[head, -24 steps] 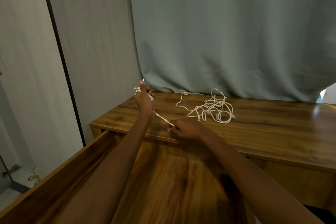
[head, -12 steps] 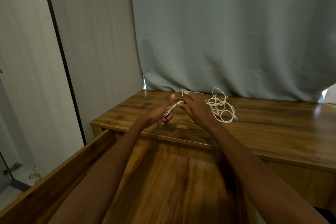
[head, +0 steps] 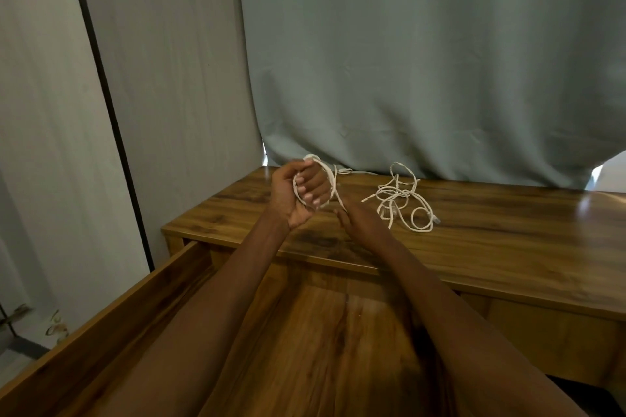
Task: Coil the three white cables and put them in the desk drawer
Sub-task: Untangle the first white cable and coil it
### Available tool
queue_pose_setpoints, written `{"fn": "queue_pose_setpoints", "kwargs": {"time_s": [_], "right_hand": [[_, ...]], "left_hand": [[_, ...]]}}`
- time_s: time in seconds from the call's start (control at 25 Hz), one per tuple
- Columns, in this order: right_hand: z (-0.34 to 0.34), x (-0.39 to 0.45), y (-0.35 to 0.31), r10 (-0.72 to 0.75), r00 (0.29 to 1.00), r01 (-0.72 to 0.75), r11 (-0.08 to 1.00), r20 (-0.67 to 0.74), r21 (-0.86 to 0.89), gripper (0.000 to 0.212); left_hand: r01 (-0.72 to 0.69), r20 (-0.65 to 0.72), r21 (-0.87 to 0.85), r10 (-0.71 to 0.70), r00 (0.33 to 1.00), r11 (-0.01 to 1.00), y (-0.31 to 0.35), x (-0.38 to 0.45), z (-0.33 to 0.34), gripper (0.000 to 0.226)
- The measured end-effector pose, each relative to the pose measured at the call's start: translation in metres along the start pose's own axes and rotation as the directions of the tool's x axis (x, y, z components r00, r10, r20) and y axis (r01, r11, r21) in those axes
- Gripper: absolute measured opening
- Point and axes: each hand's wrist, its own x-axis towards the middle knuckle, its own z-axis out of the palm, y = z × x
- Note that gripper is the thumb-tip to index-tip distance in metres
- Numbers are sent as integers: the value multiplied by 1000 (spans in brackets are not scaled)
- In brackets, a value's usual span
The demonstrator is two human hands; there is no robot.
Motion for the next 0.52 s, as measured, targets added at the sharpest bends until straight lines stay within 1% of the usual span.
{"fn": "queue_pose_setpoints", "kwargs": {"time_s": [0.04, 0.08, 0.12, 0.16, 0.2, 0.28, 0.36, 0.44, 0.48, 0.52], "right_hand": [[1, -4, 1, 19, 1000, -19, 999, 4, -42, 33], [2, -9, 2, 34, 999, -33, 996, 14, -77, 32], [2, -13, 4, 38, 999, -36, 994, 23, -105, 29], [3, -16, 6, 34, 999, -30, 991, 32, -128, 26], [2, -18, 8, 26, 999, -21, 989, 31, -144, 24], [-2, -19, 8, 13, 1000, -12, 990, 0, -142, 22], [-7, -17, 7, 23, 997, -28, 997, -67, -74, 23], [-13, -14, 3, 0, 990, 1, 1000, -139, 12, 23], [-14, -10, -1, -17, 987, 24, 999, -158, 40, 23], [-15, -7, -5, -29, 986, 40, 997, -166, 61, 22]], "left_hand": [[-119, -83, -3, 119, 989, 993, 2, 4, 2, 38], [-237, -192, 12, 235, 953, 971, 5, 7, 2, 37], [-338, -307, 39, 333, 891, 940, 8, 9, 2, 37], [-409, -410, 78, 403, 818, 909, 10, 11, 2, 38], [-447, -490, 117, 443, 751, 887, 12, 12, 1, 39], [-456, -621, 188, 465, 631, 870, 11, 15, -8, 40], [-419, -697, 271, 477, 536, 867, 9, 16, -19, 40], [-327, -704, 424, 535, 467, 845, 6, 17, -27, 40], [-248, -683, 531, 582, 440, 810, 5, 17, -29, 40], [-168, -641, 638, 640, 424, 751, 3, 18, -29, 40]]}}
